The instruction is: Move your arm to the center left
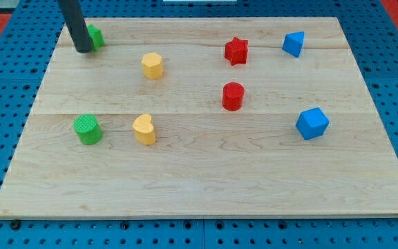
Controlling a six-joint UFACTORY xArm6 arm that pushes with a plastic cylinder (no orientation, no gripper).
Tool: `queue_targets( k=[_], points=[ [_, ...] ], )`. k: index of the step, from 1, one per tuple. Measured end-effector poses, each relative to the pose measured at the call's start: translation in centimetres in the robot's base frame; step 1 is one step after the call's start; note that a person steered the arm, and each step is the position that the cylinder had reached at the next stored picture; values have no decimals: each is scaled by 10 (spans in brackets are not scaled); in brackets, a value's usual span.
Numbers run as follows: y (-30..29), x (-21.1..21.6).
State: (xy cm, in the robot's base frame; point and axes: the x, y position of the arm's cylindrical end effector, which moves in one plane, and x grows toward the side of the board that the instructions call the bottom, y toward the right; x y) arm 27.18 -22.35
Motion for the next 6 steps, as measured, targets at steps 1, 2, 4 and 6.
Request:
queue_targets(
  k=[1,2,4,6],
  points=[
    [-4,-13],
    [-4,1],
    [-29,38],
    [-36,84]
  ],
)
